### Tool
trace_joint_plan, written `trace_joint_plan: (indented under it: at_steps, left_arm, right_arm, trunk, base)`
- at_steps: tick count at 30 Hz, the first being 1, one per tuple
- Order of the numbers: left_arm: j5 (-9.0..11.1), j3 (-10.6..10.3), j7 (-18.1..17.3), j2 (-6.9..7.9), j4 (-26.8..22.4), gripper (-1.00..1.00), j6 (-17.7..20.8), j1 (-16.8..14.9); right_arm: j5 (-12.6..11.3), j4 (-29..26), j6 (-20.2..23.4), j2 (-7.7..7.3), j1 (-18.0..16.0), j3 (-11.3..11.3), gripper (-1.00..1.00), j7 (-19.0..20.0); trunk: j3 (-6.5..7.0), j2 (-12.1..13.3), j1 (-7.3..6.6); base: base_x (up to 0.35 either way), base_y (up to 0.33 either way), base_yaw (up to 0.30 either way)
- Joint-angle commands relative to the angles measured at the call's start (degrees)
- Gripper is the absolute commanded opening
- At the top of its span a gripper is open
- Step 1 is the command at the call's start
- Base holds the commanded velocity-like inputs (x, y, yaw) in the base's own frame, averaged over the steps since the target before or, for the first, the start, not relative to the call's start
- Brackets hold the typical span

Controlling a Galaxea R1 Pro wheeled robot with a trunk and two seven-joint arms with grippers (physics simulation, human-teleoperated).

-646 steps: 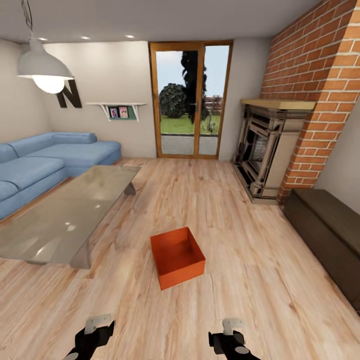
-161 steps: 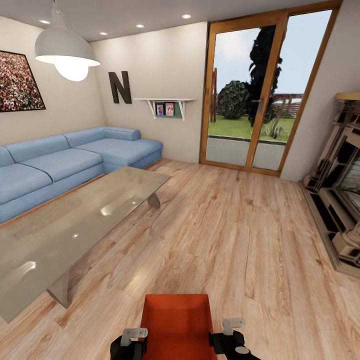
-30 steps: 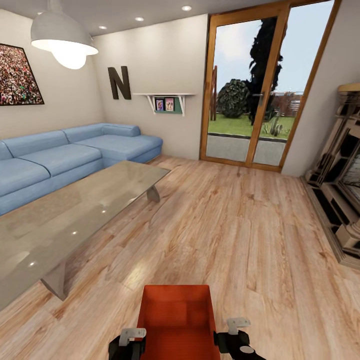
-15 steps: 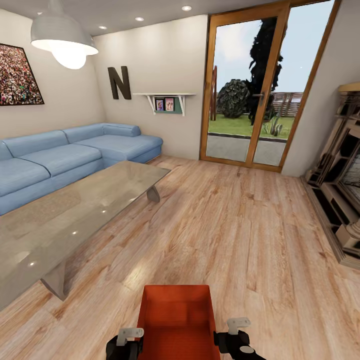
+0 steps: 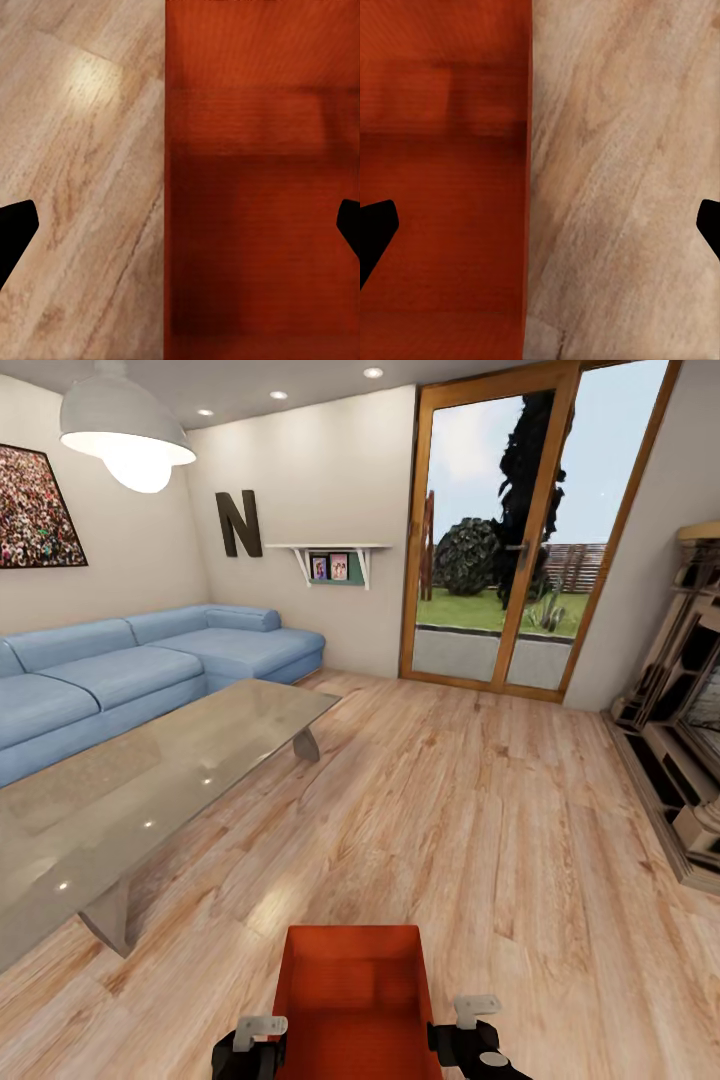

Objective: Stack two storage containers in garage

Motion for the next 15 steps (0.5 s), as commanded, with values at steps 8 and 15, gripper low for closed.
trace_joint_plan:
  at_steps: [8,15]
  left_arm:
    - [-0.6,0.5,0.2,-0.03,0.1,1.00,-0.2,0.0]
    - [-0.6,0.5,0.2,-0.03,0.1,1.00,-0.2,-0.1]
  right_arm:
    - [0.0,0.1,-0.1,0.01,0.0,0.3,1.00,-0.3]
    - [0.0,0.1,-0.1,0.01,0.0,0.3,1.00,-0.3]
  trunk:
    - [-0.95,-2.0,1.09]
    - [-2.20,-4.8,2.63]
  base:
    - [0.000,0.000,0.000]
    - [0.000,0.000,0.000]
